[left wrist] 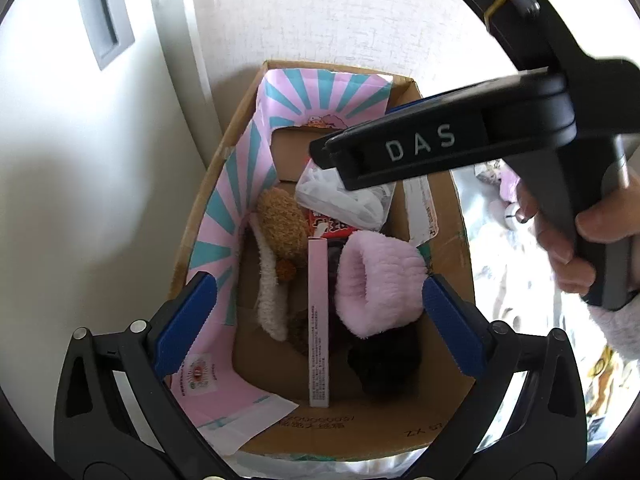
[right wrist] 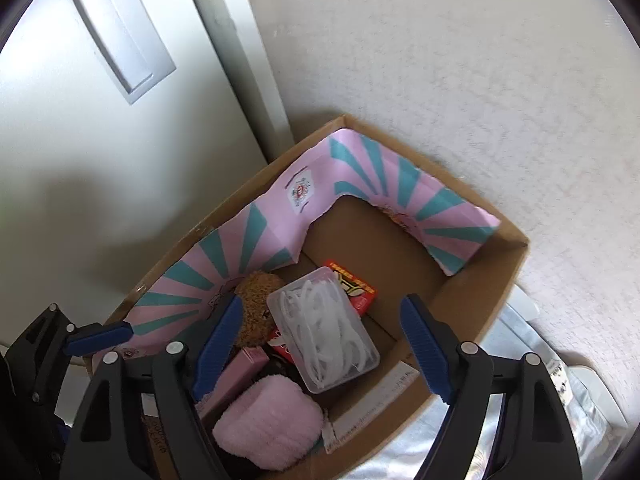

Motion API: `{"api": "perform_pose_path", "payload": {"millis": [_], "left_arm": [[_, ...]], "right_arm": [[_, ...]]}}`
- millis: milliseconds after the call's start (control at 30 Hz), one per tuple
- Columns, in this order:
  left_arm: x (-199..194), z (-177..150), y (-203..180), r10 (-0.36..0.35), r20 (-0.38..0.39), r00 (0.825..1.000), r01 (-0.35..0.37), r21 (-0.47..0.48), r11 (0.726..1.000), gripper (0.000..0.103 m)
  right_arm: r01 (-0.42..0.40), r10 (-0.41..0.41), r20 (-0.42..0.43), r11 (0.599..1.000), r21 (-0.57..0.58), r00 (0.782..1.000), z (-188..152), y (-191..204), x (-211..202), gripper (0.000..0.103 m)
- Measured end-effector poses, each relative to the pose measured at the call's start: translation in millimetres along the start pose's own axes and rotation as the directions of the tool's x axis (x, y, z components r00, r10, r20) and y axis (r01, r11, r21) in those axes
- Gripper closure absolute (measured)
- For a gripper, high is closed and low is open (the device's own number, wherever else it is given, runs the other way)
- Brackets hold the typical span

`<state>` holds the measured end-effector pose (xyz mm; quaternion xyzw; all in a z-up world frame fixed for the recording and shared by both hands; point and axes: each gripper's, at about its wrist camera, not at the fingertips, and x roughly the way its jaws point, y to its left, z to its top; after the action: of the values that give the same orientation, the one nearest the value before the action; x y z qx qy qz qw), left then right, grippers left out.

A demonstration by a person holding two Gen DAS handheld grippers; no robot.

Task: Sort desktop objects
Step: 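Carry pink carton and clear box into the cardboard box and release both, then move both tools back over the bed toward the pink roll and white clip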

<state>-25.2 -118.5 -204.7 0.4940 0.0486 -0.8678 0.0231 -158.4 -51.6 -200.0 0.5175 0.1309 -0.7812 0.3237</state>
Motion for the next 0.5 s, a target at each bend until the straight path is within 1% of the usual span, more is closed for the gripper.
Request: {"api": "perform_pose_path", "payload": {"millis": [100, 300, 500], "left_arm": [[-5.6, -0.9, -2.6, -0.003, 0.008, 1.0, 0.003, 0.002, 1.0, 0.001], [-26.1, -8.9, -3.8, -0.017, 0.019, 1.0, 0.018, -0.024, 1.0, 0.001], [-49.0, -12.9, -13.0, -0.003, 0.046, 0.999, 0.003, -0.009, 1.0, 0.001]], "right_arm": [[0.031, -0.031, 0.012, 1.0, 0.001, 0.999, -0.5, 5.6, -6.8, 0.025], [0.125, -0.125, 0.042, 0.992, -0.007, 0.991, -16.9, 5.7, -35.4, 0.025], [0.161, -0.16, 0.084, 0.987, -0.007, 0.984, -29.4, 11.5, -58.9, 0.025]]}}
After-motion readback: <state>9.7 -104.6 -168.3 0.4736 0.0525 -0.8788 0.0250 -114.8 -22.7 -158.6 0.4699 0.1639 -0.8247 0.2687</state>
